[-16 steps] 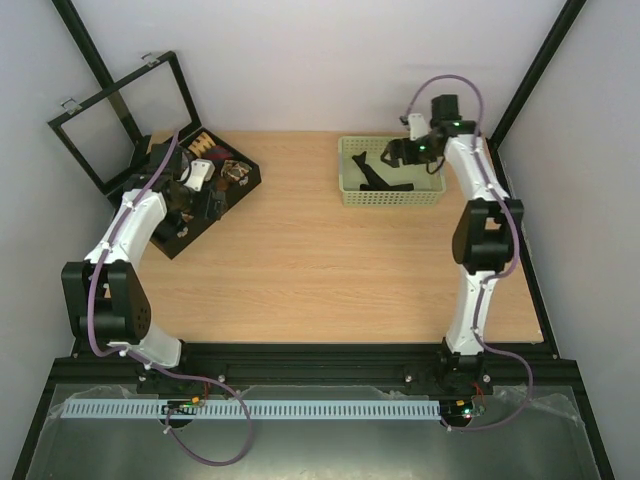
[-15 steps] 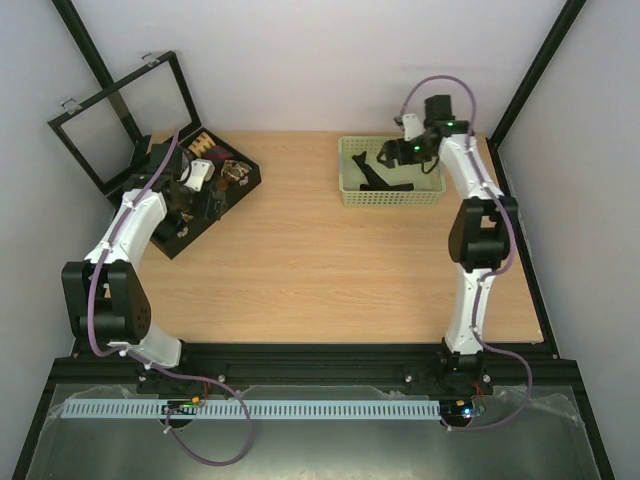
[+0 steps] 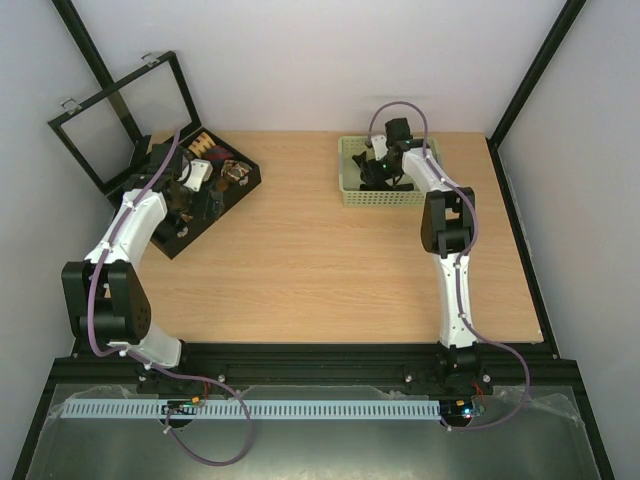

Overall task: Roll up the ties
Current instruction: Pick up the tie from the bin.

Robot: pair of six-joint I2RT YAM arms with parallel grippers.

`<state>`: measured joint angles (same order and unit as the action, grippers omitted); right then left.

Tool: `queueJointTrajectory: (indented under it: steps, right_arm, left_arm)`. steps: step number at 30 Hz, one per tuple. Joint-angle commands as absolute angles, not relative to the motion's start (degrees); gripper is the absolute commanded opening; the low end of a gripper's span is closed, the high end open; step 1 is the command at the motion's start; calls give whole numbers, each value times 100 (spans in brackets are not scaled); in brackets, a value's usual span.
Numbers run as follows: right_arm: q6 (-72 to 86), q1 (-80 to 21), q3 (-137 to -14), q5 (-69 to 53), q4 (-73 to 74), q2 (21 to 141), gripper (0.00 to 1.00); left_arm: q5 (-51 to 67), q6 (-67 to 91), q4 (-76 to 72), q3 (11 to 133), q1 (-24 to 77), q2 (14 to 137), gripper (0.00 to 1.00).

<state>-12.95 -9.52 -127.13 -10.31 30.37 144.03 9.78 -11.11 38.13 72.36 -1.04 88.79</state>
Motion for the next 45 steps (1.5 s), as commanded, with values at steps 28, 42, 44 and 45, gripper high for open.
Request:
queueJointTrajectory:
  steps: [28, 42, 44, 45]
  right_arm:
    - [-1161, -948, -13254, -1392, 2146, 12773, 1]
    - [149, -790, -13251, -2386, 1212, 11352, 1]
    - [232, -769, -13188, -2443, 1221, 11061, 2]
    - [283, -751, -13141, -2453, 1229, 10920, 1]
  left_arm:
    - [1371, -1460, 3630, 6781, -82, 7816, 99]
    - [1781, -1698, 3204, 6817, 4, 7522, 99]
    - [1897, -1691, 3136, 6984, 0, 7631, 99]
    - [1987, -1676, 3123, 7085, 0, 7744, 99]
